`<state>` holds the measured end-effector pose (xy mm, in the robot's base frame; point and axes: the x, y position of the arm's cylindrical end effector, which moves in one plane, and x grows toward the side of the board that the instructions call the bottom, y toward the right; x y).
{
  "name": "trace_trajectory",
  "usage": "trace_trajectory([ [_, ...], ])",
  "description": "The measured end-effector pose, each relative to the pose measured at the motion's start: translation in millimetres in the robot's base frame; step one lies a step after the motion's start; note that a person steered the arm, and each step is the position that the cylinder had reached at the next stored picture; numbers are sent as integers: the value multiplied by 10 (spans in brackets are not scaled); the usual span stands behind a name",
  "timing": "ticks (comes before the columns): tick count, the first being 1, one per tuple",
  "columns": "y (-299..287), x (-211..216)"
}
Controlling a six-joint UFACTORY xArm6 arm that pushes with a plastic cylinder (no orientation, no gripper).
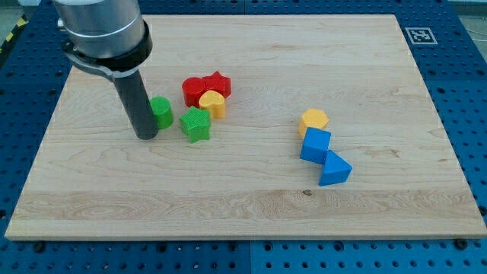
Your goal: Move the green star to the bottom of the green circle
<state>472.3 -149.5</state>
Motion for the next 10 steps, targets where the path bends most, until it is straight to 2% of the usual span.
trace_trajectory([
  [2, -520, -267],
  [5, -252, -195],
  [10, 54, -471],
])
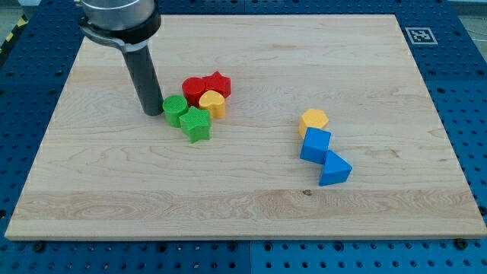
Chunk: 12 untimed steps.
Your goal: Move the green star to the bottom of the green circle
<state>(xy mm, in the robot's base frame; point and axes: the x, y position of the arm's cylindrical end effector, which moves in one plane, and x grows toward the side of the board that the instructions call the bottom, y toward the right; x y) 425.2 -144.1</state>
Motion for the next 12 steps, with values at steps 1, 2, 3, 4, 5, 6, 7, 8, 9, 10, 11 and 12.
trace_trajectory([
  [1, -12, -83],
  [2, -372, 36],
  [3, -338, 320],
  [4, -1, 405],
  [5, 233, 403],
  [6, 255, 293],
  [7, 255, 194],
  [8, 215, 326],
  [9, 169, 817],
  [10, 467, 1069],
  [11, 706, 1063],
  [12, 770, 933],
])
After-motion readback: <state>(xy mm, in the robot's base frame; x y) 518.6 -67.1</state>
